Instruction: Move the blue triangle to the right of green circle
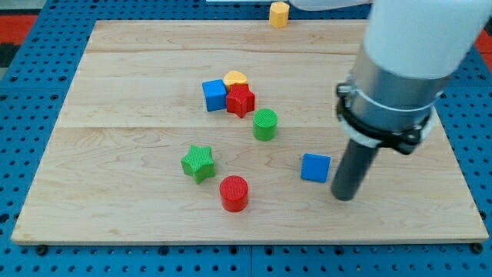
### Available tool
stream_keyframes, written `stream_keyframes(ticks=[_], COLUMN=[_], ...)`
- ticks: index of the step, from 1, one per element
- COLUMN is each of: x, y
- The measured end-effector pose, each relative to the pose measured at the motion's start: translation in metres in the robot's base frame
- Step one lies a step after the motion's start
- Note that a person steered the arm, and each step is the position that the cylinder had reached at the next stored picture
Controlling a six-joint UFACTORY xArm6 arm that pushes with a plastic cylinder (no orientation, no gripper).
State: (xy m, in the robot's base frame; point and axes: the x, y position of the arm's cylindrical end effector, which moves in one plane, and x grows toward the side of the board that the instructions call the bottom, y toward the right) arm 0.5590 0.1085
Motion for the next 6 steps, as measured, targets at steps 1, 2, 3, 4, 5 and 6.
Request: stream_keyframes(ticks=[1, 2, 3, 4, 5, 6], x=[0.005, 0.032, 0.059, 0.059, 0.009, -0.067], y=[-0.015, -0.018, -0.018, -0.028, -0.026, -0.010])
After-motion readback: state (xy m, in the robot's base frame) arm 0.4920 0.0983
